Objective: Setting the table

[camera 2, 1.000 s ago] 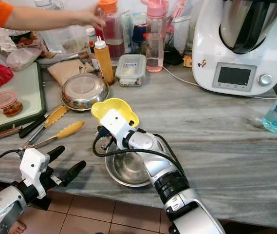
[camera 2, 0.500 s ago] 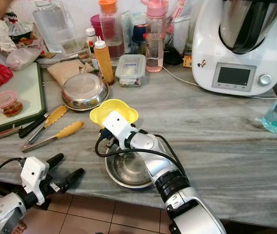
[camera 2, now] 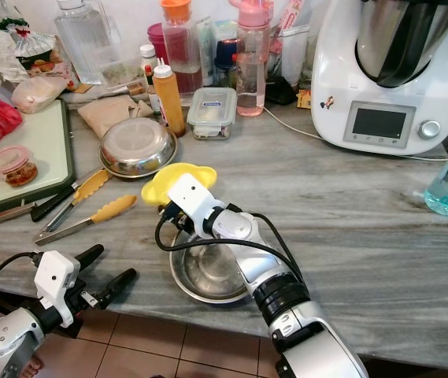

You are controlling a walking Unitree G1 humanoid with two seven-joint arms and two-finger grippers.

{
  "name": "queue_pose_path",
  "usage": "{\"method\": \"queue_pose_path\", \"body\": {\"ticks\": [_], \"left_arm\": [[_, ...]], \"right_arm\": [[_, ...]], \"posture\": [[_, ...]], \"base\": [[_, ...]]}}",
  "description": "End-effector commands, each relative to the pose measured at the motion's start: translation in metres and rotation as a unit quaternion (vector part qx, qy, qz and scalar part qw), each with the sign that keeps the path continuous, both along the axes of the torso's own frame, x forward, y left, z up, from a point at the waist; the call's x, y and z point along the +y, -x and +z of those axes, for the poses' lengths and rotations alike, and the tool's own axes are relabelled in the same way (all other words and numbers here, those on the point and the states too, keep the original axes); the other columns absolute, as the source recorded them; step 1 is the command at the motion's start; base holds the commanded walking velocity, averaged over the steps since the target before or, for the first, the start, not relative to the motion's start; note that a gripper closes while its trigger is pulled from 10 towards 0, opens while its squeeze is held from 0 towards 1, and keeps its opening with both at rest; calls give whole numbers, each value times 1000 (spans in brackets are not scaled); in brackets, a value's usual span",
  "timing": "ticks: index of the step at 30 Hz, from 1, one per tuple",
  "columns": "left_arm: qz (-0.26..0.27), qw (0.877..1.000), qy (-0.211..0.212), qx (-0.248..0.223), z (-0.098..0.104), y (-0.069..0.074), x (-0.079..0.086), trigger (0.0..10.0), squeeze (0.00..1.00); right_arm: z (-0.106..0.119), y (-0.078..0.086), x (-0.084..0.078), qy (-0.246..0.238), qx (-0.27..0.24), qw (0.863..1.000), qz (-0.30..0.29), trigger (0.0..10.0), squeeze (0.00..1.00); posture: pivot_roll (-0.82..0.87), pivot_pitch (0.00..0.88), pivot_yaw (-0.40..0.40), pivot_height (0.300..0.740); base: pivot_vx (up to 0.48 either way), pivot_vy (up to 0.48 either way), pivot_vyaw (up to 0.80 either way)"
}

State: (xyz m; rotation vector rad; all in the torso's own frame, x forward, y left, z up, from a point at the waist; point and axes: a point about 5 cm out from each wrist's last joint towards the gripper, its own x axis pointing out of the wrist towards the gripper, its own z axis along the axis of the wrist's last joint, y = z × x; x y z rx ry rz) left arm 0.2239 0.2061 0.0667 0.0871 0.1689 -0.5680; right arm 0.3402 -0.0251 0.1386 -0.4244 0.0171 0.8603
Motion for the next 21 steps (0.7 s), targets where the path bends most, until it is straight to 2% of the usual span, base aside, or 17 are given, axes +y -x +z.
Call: {"method": "queue_pose_path", "body": {"ticks": [1, 12, 15, 17, 21], "left_arm": [[-7, 1000, -7, -7, 2, -2, 0, 10000, 0], [-4, 1000, -9, 2, -9, -4, 5, 10000, 0], [0, 1000, -7, 2, -12, -6, 7, 10000, 0], [1, 1000, -6, 1, -14, -8, 7, 10000, 0], [4, 1000, -3, -7, -9, -19, 7, 10000, 0]], "right_arm": [[9, -1, 2, -8, -12, 1000, 1, 10000, 1000], [29, 3, -2, -40, -41, 998, -9, 10000, 1000], [40, 5, -12, -67, -67, 995, -42, 10000, 1000], [45, 8, -25, -84, -89, 990, -77, 10000, 1000], [45, 17, -45, -89, -115, 982, -117, 10000, 1000]], "posture": [[-61, 74, 85, 740], [-62, 72, 89, 740], [-65, 69, 91, 740], [-67, 67, 92, 740], [-75, 64, 99, 740]], "base": [[0, 0, 0], [0, 0, 0], [0, 0, 0], [0, 0, 0], [0, 0, 0]]}}
